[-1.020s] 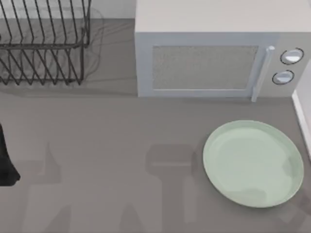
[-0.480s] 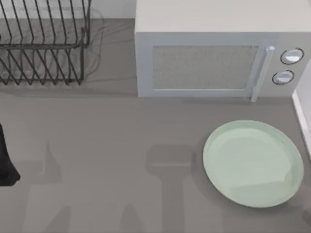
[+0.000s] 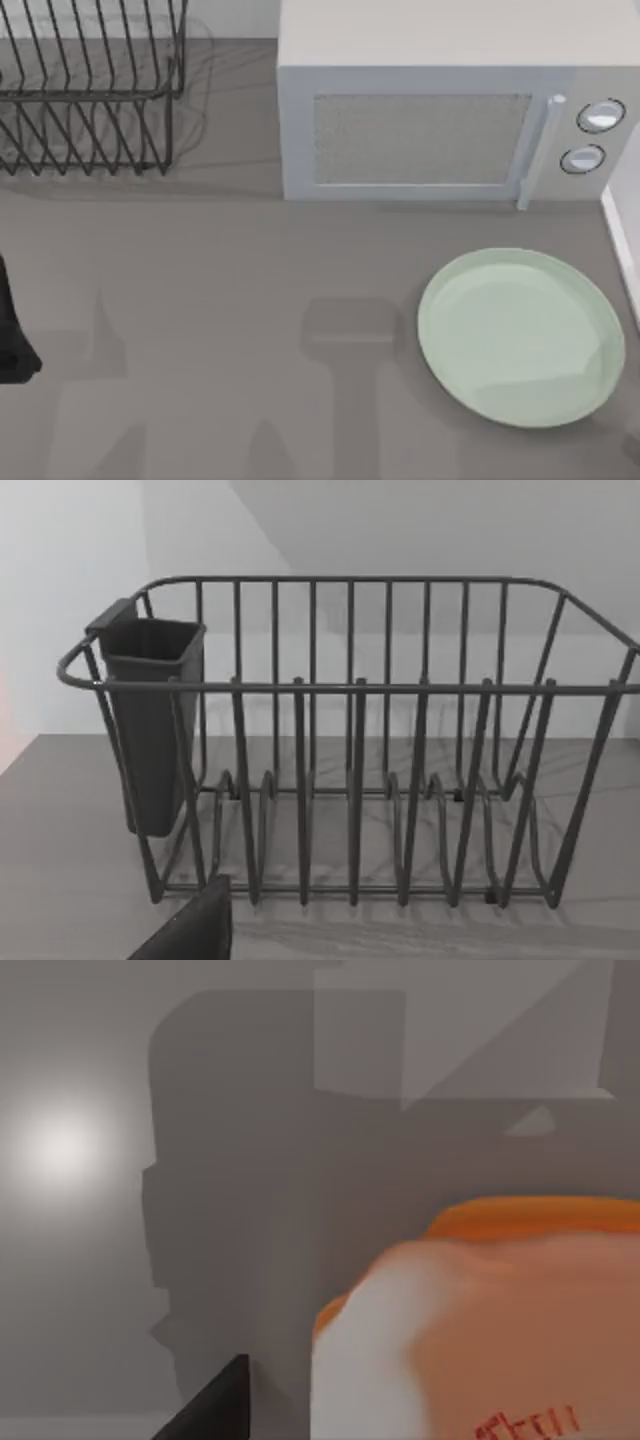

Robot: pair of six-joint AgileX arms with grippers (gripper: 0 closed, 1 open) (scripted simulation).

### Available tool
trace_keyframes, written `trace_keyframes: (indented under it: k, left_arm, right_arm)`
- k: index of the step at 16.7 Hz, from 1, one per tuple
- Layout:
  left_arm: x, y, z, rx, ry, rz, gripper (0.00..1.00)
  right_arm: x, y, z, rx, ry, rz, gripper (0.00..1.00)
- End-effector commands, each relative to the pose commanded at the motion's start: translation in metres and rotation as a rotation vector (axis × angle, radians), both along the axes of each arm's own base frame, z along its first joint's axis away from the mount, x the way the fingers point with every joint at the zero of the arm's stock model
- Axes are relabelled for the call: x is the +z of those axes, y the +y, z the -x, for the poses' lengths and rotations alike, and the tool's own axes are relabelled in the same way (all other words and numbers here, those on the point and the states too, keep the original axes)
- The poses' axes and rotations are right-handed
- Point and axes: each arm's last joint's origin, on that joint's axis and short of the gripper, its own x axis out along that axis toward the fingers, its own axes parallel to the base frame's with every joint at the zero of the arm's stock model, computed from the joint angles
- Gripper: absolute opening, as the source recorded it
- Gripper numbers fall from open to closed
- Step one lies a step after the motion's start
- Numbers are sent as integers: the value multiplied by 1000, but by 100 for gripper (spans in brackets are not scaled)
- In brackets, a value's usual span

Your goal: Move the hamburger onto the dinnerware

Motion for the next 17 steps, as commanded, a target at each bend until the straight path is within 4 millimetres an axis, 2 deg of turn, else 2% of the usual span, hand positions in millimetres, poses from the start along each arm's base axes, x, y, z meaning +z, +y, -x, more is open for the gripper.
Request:
trace_keyframes:
  k: [11, 17]
  left_arm:
    - [0, 0, 0, 0, 0, 0, 100]
    - [0, 0, 0, 0, 0, 0, 100]
  right_arm:
    - [0, 0, 0, 0, 0, 0, 2]
    - [0, 0, 0, 0, 0, 0, 0]
